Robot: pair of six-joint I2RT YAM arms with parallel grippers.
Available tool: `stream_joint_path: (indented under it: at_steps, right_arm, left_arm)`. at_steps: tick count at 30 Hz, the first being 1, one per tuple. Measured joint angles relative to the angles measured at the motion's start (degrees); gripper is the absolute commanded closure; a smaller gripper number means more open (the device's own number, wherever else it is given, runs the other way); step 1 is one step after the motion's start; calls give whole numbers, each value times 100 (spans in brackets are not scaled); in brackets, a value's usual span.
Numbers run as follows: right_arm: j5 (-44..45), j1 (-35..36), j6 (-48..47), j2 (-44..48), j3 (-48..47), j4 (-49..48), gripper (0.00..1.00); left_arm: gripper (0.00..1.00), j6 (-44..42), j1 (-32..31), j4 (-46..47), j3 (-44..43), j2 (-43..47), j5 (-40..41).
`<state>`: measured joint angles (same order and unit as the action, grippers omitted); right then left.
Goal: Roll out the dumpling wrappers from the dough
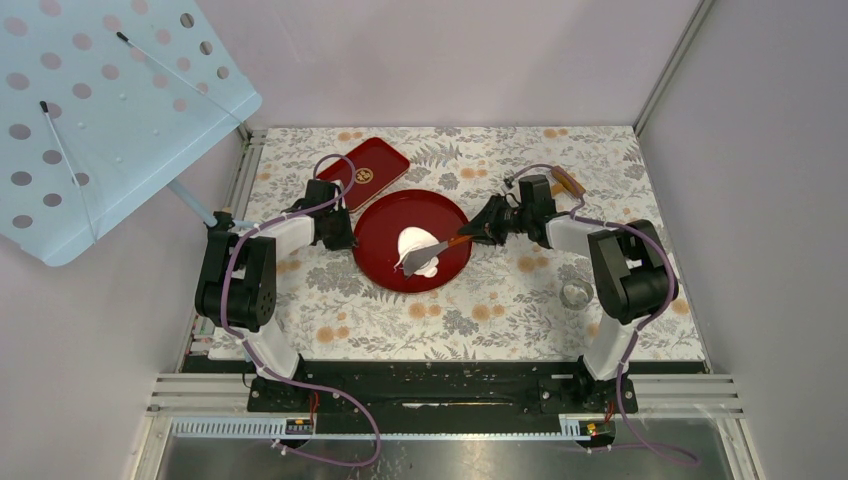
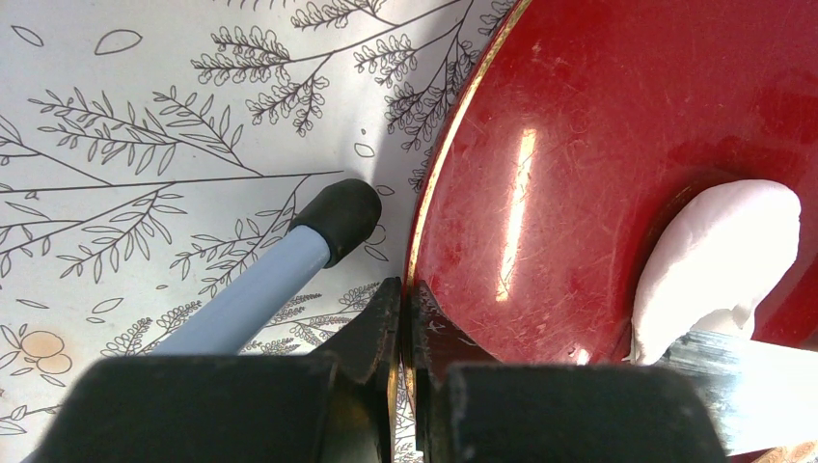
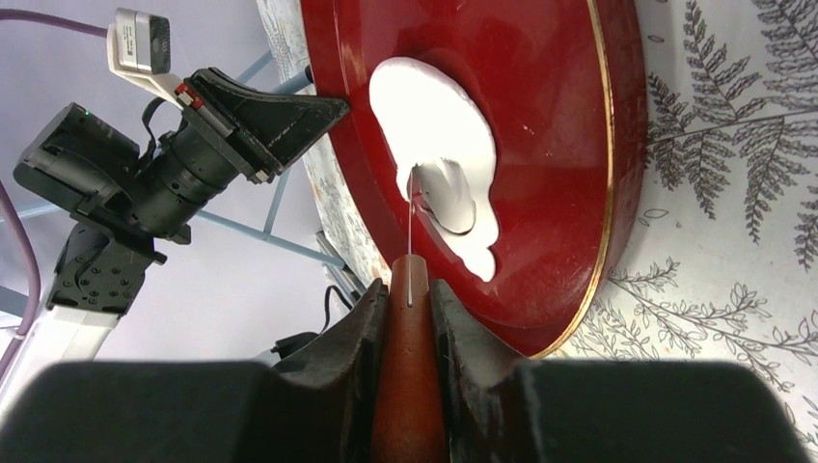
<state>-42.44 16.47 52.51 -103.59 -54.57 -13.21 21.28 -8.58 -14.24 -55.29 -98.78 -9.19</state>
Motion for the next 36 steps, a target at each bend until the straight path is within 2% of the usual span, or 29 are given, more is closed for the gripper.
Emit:
stream_joint_path:
  at_steps: [21, 36]
  right_arm:
    - [435, -138, 411, -52, -11, -623, 100]
    - [1294, -208, -356, 498, -293, 492, 100]
  left_arm:
    - [100, 20, -26, 4, -96, -76, 24]
    - [100, 81, -223, -85, -203, -120, 177]
